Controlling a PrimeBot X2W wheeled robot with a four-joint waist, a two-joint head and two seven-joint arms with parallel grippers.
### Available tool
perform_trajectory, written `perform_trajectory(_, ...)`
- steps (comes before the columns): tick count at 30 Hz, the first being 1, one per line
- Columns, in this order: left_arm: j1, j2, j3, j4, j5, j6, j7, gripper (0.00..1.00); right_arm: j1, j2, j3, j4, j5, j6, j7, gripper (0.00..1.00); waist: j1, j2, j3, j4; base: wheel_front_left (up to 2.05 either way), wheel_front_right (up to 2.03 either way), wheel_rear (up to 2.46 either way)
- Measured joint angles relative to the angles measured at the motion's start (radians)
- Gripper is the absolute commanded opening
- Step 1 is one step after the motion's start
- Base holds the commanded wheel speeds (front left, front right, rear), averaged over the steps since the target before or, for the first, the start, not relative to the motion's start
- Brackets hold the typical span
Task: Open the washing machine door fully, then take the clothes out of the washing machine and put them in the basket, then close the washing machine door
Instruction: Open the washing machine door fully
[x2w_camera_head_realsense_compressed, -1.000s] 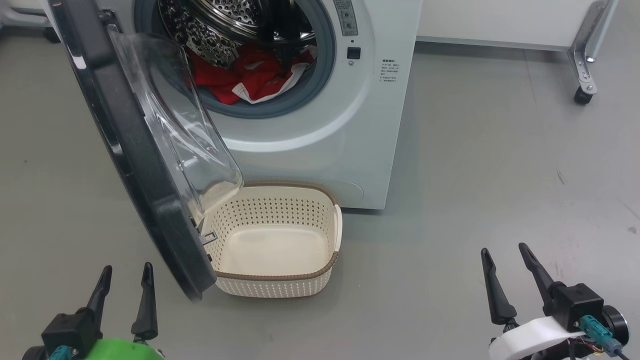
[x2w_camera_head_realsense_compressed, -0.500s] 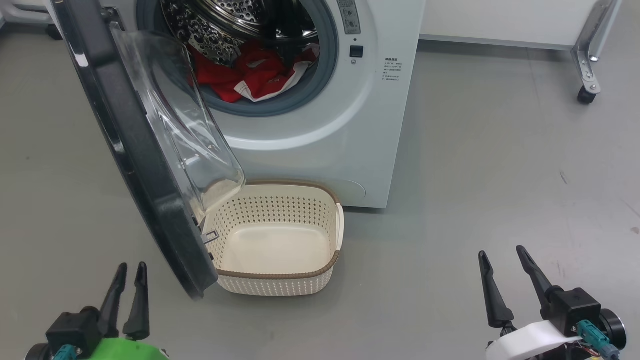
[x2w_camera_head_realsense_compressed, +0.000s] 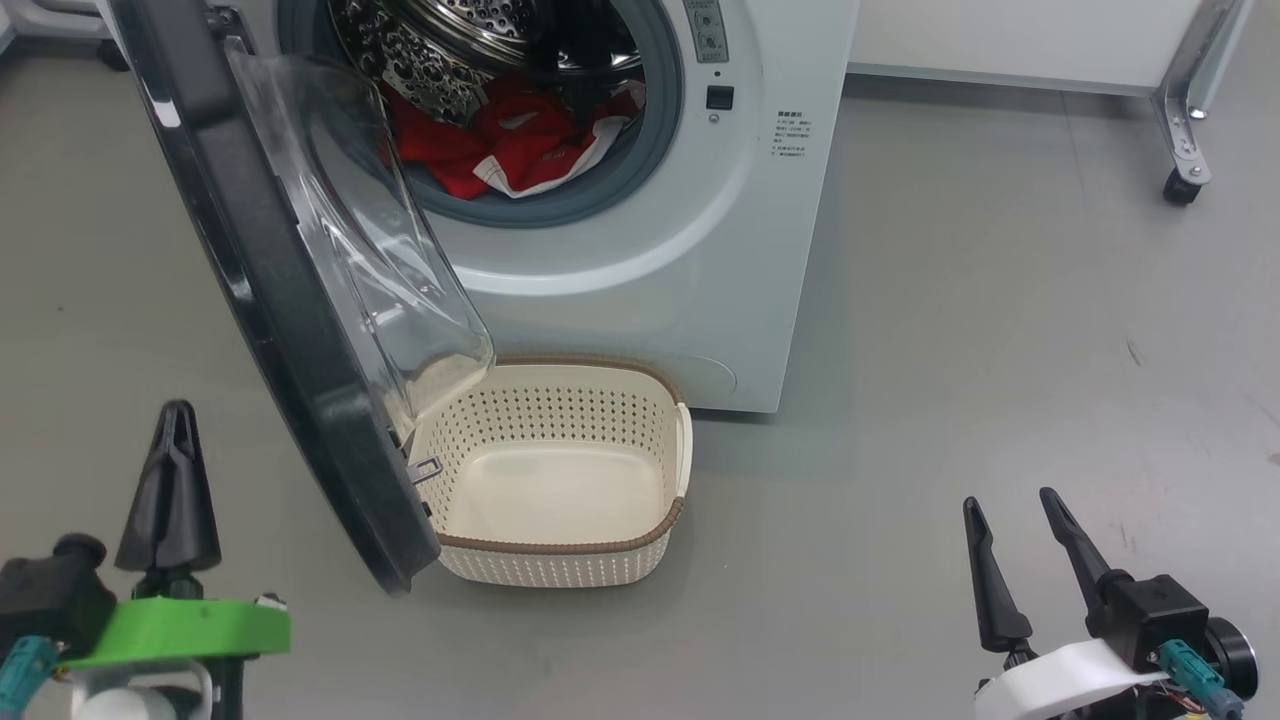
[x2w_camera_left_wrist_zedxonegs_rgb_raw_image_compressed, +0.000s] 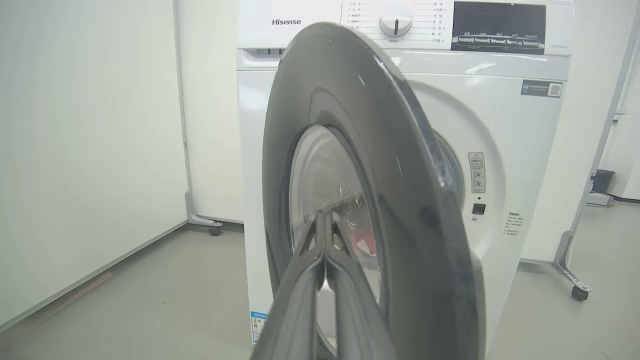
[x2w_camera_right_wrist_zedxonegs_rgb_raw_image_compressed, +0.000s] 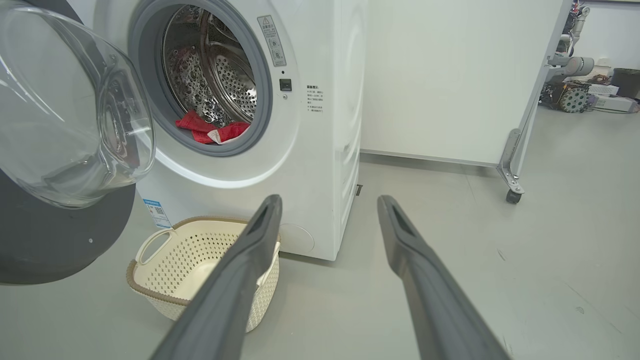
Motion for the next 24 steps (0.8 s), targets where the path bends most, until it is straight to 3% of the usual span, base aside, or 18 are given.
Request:
perform_trajectory(11, -0.115, 0.024, -0.065, -0.164, 0.047, 0.0, -0.005, 0.0, 0.0, 0.021, -0.004, -0.001, -0.014, 0.001, 0.0, 1.0, 0.0, 0.0, 0.001, -0.004, 0.0, 0.0, 0.0)
perform_trajectory(24, -0.111, 0.06, -0.306, -0.103, 0.071, 0.0, 0.006, 0.0, 0.0, 0.048, -0.005, -0.002, -0.024, 0.012, 0.0, 1.0, 0.0, 0.0, 0.019, -0.034, 0.0, 0.0, 0.0)
